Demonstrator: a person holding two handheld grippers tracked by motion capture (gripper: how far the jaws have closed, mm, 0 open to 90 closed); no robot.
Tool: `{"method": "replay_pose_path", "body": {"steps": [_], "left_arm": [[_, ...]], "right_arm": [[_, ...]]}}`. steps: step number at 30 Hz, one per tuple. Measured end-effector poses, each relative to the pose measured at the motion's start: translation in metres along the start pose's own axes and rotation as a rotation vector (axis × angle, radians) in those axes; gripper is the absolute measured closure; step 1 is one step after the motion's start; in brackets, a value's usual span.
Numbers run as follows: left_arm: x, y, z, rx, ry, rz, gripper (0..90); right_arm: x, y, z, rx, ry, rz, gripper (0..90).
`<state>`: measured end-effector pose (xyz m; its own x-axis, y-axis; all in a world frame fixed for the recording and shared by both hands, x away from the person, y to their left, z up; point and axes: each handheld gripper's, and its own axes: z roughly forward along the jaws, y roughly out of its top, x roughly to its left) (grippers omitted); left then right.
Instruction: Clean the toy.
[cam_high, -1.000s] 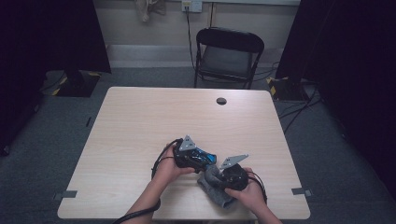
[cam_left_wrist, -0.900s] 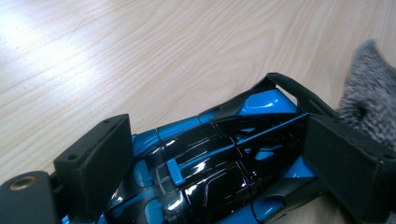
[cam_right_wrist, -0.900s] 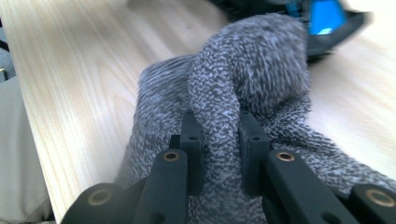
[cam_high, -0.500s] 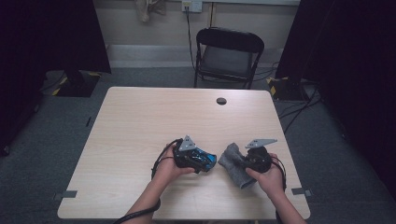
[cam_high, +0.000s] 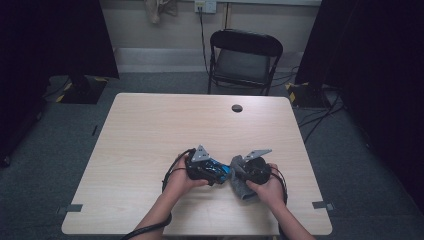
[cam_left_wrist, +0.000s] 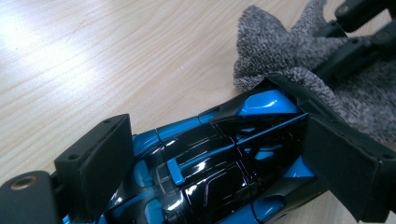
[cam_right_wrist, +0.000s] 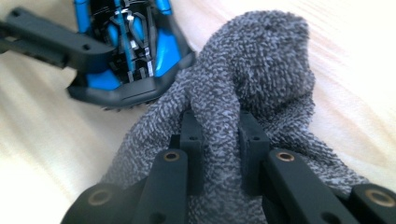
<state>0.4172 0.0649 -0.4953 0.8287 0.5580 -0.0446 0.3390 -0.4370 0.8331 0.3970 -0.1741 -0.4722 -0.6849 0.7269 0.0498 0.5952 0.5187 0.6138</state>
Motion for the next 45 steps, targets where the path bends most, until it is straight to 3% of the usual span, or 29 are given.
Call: {"method": "replay_pose_path", "body": {"steps": [16, 33, 45], "left_arm": [[0.000, 0.001, 0.000, 0.005, 0.002, 0.001, 8.8], [0.000, 0.001, 0.000, 0.009, 0.000, 0.000, 8.7], [0.001, 0.001, -0.001, 0.010, 0.005, 0.000, 8.7]], "right_arm": [[0.012, -0.012, -0.006, -0.001, 0.083, -0.001, 76.3], [0.023, -0.019, -0.009, -0.007, 0.141, -0.004, 76.3], [0.035, -0.018, -0.008, 0.000, 0.168, -0.034, 76.2]]}}
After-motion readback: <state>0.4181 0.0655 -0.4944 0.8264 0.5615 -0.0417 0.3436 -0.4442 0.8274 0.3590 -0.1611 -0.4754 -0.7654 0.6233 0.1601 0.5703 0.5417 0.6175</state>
